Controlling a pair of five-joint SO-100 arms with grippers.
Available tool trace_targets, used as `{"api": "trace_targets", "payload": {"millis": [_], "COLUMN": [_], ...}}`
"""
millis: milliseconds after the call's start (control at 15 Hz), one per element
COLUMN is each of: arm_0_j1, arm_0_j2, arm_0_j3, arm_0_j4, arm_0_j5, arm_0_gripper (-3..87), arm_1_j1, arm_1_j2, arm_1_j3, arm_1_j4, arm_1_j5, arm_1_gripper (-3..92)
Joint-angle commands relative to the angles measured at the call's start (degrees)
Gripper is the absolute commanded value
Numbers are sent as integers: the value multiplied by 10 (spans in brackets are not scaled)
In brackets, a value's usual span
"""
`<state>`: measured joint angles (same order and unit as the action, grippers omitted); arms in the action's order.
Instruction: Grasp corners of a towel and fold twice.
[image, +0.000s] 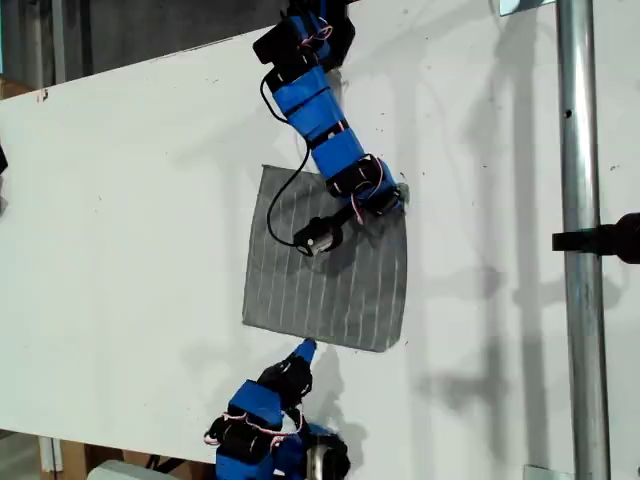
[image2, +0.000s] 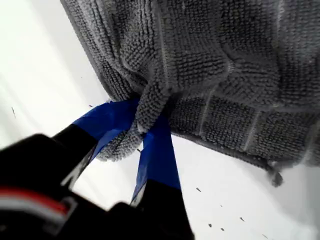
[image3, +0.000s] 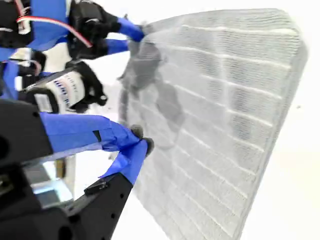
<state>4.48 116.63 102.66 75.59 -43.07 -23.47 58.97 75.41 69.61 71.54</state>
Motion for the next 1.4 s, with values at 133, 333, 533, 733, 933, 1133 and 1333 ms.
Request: {"api": "trace_targets", "payload": {"millis": [133,333,533,733,933,1133,1333], "arm_0_j1": [114,140,124,91,86,127,148], "arm_0_j2": [-197,-287,-353,-369,-401,-453,-472], "arm_0_j3": [-188,-259,-229,-142,-95,-79,-50], "arm_0_j4": [174,208,156,66,-11,-43,-77], "arm_0_j5": [-68,-16,-18,-16,-36,-114,-142], "arm_0_gripper": [275,411,353,336,320,283,50], "arm_1_j1": [6,6,-2,-4,-7,-11,-10], "arm_1_j2": [30,30,31,33,34,34,34], "arm_1_j3": [-4,-6,-7,-9,-9,-7,-6], "arm_1_j4": [-5,-16,-16,-20,-22,-22,-28], "arm_1_j5": [2,2,3,4,4,11,11], "arm_1_gripper": [-2,-2,-2,-2,-2,-2,-2]}}
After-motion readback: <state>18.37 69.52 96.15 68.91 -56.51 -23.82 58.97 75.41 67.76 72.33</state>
